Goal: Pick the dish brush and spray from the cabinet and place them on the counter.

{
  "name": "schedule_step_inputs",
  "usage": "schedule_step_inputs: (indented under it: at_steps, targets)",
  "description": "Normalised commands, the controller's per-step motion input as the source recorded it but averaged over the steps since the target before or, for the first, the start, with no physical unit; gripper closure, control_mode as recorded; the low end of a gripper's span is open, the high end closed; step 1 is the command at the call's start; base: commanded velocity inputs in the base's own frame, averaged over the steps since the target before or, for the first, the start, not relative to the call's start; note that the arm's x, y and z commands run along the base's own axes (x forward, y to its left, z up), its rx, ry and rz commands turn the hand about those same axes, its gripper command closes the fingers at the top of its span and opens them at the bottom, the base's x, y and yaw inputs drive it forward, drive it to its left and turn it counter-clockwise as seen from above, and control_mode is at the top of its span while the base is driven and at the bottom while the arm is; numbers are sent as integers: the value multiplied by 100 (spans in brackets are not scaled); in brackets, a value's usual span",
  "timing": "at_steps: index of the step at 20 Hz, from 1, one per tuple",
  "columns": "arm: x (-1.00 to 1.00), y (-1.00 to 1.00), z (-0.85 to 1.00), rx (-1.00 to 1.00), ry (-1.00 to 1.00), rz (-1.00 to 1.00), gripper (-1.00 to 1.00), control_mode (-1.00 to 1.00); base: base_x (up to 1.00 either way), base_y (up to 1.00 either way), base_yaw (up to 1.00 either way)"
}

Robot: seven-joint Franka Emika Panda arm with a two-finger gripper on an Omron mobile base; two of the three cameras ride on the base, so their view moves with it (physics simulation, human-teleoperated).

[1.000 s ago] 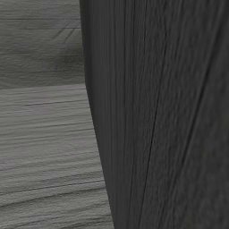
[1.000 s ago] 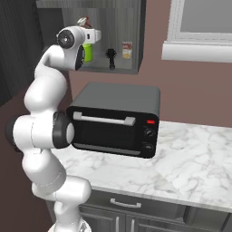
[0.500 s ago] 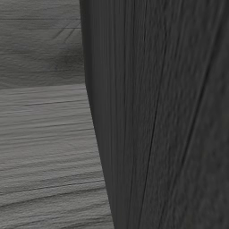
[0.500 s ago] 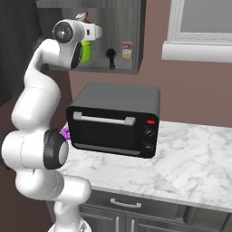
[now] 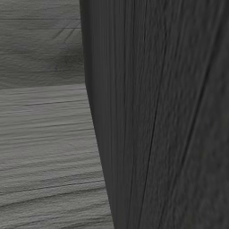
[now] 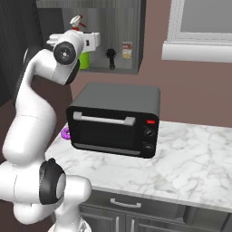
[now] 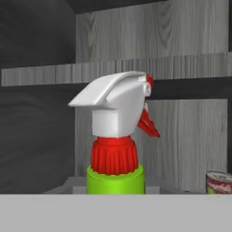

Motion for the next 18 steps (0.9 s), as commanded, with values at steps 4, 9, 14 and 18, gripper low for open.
schedule_step_inputs:
  at_steps: [4, 9, 14, 18]
  targets:
    - [-89, -29, 11, 0, 0, 2, 100, -100, 0, 0, 0]
    - [-79, -23, 6, 0, 5, 1, 100, -100, 0, 0, 0]
    - [-61, -14, 3, 0, 10, 2, 100, -100, 0, 0, 0]
    - [-54, -5, 0, 0, 3, 4, 100, -100, 0, 0, 0]
